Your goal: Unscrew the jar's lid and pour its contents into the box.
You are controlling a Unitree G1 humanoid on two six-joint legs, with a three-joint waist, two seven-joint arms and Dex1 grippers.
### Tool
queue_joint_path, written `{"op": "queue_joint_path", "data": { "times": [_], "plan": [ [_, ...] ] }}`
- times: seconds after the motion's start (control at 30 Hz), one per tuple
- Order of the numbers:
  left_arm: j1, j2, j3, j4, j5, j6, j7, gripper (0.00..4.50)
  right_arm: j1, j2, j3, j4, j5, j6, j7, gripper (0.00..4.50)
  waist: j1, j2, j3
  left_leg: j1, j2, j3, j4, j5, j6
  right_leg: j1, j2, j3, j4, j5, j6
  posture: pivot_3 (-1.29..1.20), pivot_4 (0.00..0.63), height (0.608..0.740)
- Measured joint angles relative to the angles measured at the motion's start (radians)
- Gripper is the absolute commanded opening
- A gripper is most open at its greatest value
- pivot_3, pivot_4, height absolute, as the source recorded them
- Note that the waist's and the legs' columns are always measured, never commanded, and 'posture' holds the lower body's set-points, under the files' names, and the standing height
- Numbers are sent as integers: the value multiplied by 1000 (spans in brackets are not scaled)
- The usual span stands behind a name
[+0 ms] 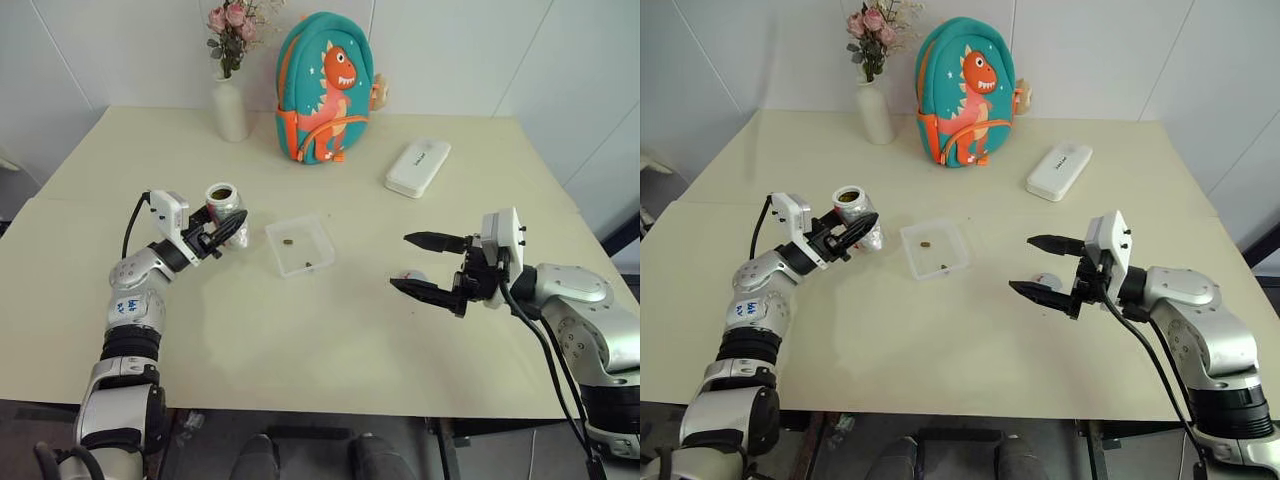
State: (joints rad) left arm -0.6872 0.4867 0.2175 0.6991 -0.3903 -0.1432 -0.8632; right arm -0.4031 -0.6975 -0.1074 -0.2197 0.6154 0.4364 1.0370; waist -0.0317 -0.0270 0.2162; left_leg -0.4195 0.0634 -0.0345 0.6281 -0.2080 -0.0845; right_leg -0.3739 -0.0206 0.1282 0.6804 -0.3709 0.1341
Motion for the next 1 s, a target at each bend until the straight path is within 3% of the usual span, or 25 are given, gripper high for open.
{"op": "queue_joint_path", "data": {
  "times": [0.33, 0.6, 0.83, 1.0],
  "plan": [
    [13, 33, -11, 25, 62, 1, -27, 2029, -21, 2, 4, 30, -16, -4, 14, 4479, 1, 0, 0, -1, 0, 0, -3, 0, 0, -1, 0, 0, -3, 0, 0, 0, 150, 740],
    [12, 33, -20, 25, 77, 25, -38, 4481, -55, 10, 21, 58, -34, -18, 22, 4500, 0, 0, 0, -1, 0, 0, -5, 0, 0, -1, 0, 0, -5, 0, 0, 0, 150, 740],
    [12, 42, -26, 22, 82, 45, -66, 4481, -62, 10, 21, 69, -36, -21, 25, 4500, 0, 0, 0, -1, 0, 0, -9, 0, 0, -1, 0, 0, -8, 0, 0, 0, 150, 740],
    [21, 101, -32, -14, 82, 107, -112, 4481, -62, 10, 21, 65, -36, -20, 25, 4500, -3, 0, 0, -1, 0, 0, -10, 0, 0, -2, 0, 0, -9, 0, 0, 0, 150, 740]
  ]
}}
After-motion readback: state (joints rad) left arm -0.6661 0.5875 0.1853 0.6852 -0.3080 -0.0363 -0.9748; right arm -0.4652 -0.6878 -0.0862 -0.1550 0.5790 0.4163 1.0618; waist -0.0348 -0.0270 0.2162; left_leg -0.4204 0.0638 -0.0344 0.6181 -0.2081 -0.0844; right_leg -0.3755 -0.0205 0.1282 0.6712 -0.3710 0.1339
